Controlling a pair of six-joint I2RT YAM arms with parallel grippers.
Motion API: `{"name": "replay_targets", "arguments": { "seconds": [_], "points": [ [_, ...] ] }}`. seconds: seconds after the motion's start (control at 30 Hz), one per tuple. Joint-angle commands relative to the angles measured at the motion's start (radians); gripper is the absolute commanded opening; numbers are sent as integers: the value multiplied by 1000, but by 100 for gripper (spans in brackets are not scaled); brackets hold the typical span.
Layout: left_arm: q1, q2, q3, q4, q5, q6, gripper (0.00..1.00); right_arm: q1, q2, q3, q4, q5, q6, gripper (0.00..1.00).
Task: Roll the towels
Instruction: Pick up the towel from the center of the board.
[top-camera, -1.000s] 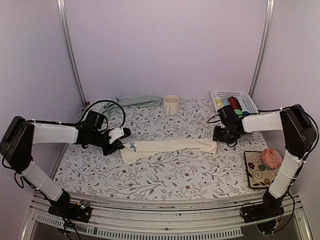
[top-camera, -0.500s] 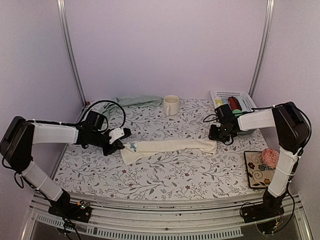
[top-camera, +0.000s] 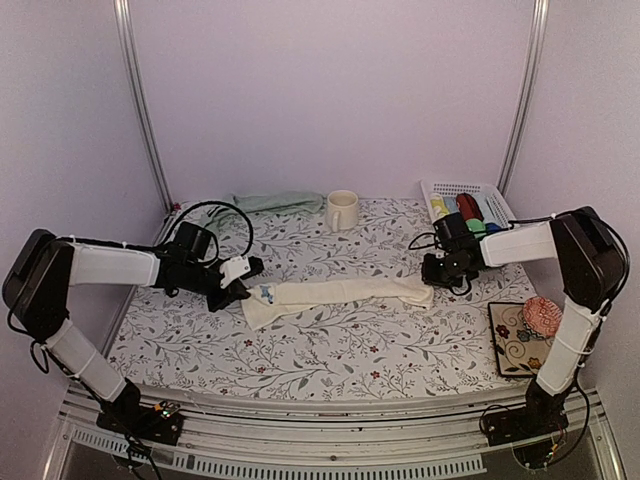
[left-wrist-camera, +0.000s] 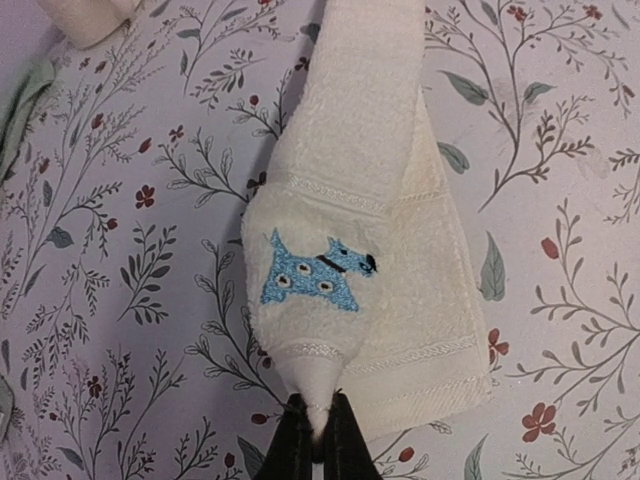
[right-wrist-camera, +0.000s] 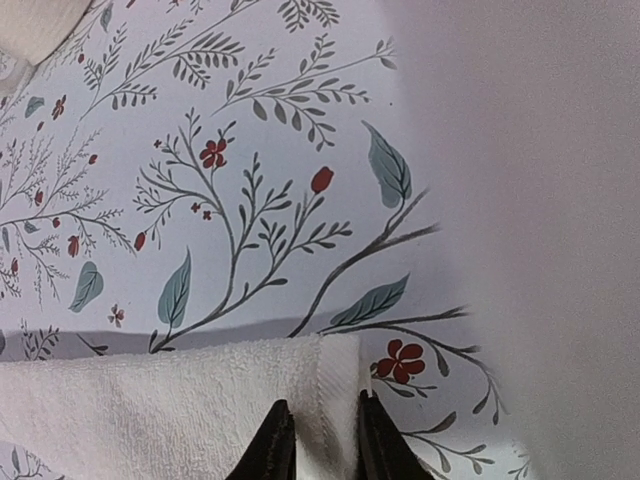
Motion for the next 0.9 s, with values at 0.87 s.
{"name": "replay_targets", "arguments": {
  "seconds": [0.87],
  "points": [
    [106,-219,164,-125,92,36,0,72,-656,-370,483,182,-189,2]
  ]
}}
